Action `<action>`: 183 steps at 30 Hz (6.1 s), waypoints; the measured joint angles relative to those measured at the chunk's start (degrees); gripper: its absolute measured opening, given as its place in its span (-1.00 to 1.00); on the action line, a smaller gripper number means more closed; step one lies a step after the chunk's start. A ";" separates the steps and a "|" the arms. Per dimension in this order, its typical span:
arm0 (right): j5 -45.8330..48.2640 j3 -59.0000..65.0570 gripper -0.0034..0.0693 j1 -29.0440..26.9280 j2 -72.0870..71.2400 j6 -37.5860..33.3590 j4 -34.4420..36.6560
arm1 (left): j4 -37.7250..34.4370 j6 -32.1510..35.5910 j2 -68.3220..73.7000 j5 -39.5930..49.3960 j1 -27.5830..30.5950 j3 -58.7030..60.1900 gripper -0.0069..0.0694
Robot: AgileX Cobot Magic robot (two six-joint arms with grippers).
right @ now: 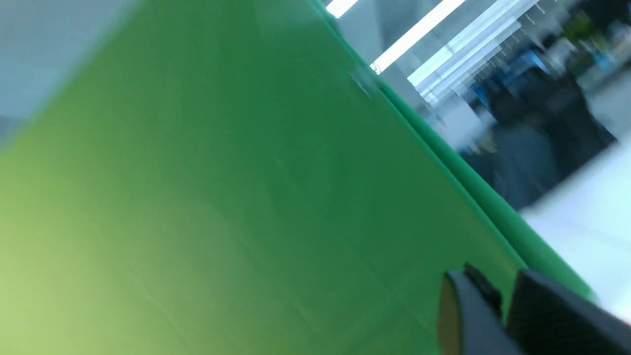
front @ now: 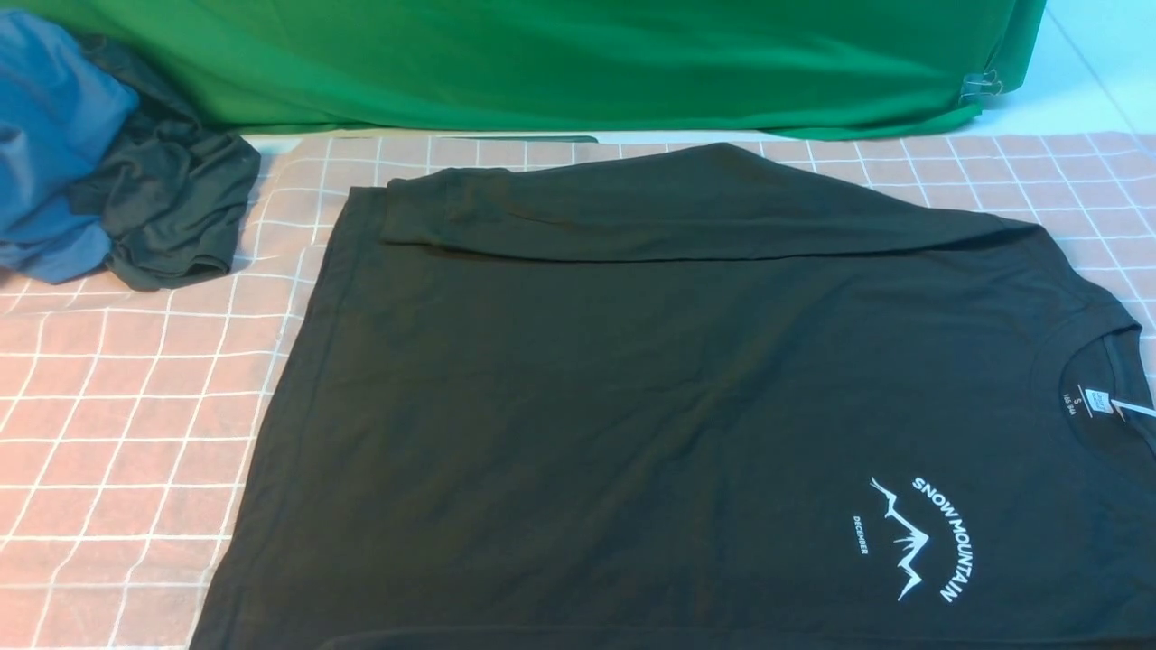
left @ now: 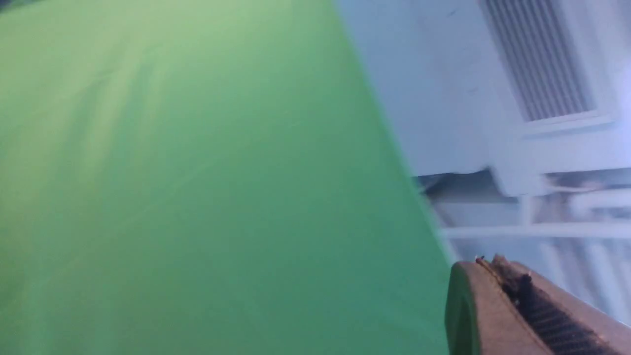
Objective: Fold a long-sleeved shirt over a pink coffee tablecloth.
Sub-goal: 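Grasp the left edge of the dark T-shirt lying flat on the table, then fold the left side of the black T-shirt inward over its body, then fold the left side of the dark shirt inward over its body with the left gripper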
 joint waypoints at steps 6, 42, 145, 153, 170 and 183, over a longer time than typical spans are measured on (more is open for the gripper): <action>20.97 -23.82 -0.81 0.00 12.56 -9.07 -6.23 | 11.32 0.79 11.51 38.27 -0.06 -25.91 -0.78; 67.41 -41.17 -0.81 17.10 57.68 -55.19 15.19 | 10.77 41.38 71.23 85.48 -11.58 -27.98 0.01; 58.12 -41.17 -0.71 17.56 57.69 -55.15 15.43 | 24.50 44.58 87.55 87.63 -11.65 -63.43 -0.70; 58.12 -41.17 -0.71 17.56 57.69 -55.15 15.43 | 27.76 42.64 91.02 82.04 -11.65 -63.43 -0.67; 58.12 -41.12 -0.70 17.56 57.69 -55.15 15.43 | 23.12 19.87 93.80 77.09 -7.36 -77.95 -0.24; 58.12 -41.12 -0.66 17.56 57.69 -55.15 15.43 | 3.87 28.07 113.86 83.34 -1.79 -100.05 -0.58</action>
